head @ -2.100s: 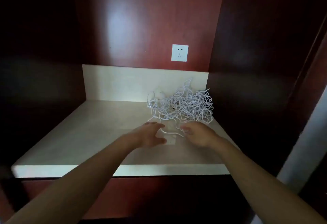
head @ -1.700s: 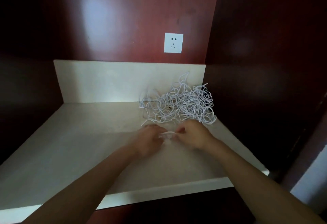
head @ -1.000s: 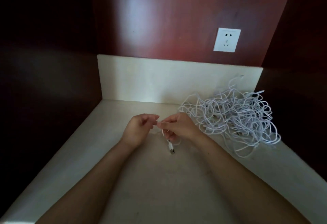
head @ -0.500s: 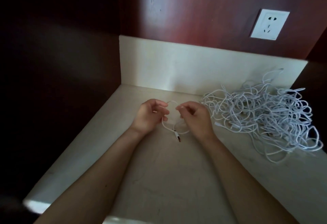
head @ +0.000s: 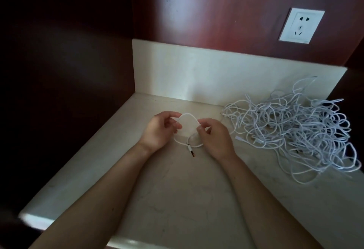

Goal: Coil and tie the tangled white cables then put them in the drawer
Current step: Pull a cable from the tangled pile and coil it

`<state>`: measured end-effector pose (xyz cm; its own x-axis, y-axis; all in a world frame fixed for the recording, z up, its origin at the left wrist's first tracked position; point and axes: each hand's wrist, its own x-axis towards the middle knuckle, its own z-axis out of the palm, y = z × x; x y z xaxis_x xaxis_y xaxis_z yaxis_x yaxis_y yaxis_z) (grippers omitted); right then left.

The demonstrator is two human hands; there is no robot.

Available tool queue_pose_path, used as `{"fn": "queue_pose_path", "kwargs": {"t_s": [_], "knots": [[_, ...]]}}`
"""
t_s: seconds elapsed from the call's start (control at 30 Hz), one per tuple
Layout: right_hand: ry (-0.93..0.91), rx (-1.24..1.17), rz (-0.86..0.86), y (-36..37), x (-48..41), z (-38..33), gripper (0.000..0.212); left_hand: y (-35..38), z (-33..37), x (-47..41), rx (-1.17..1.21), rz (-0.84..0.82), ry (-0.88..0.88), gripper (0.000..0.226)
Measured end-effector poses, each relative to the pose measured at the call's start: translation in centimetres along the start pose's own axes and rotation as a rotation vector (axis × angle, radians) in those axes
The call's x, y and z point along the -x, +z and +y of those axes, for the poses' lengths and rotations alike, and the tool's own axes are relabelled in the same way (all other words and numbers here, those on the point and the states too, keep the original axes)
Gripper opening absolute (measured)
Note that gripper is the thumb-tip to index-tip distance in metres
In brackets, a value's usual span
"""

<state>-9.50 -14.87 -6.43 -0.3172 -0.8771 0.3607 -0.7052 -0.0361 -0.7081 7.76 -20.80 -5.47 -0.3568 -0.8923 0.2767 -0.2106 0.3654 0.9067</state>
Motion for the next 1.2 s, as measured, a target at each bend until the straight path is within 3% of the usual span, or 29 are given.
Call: {"fn": "queue_pose_path", "kwargs": {"t_s": [0.27,0.47,0.6,0.7,0.87,0.97,1.07,1.2], "knots": [[-0.079,-0.12,0.053,-0.2,-0.6,-0.2,0.02,0.1,0.1,0.4,-0.01,0.083,0.077,0.026],[0.092,-0.43,0.016,-0.8,-0.9,-1.2,0.025,0.2,0.0,0.5,-0.032,0.11,0.115,0.028],[0.097,-0.524,0.07,-1.4,-0.6,-1.8,0.023,0.3,-0.1,0.5,-0.154,0.131,0.011,0.027],[0.042,-0.398,0.155,-1.3,-0.5,-1.8,0.026,0.4,0.2,0.5,-0.194,0.045,-0.04,0.009],[-0.057,-0.03,0.158,-1.1,0.2,-1.7,0.026,0.3,1.1,1.2,-0.011,0.134,0.081,0.016],[-0.237,0.101,0.108,-0.9,0.6,-2.2,0.049,0.5,1.3,1.5,-0.014,0.088,0.093,0.016],[-0.434,0.212,0.091,-0.5,0.6,-2.8,0.045,0.7,1.3,1.6,-0.019,0.005,0.12,0.014],[-0.379,0.193,0.06,-0.1,0.8,-2.5,0.044,0.6,1.7,1.7,-0.052,0.042,0.069,0.019]]}}
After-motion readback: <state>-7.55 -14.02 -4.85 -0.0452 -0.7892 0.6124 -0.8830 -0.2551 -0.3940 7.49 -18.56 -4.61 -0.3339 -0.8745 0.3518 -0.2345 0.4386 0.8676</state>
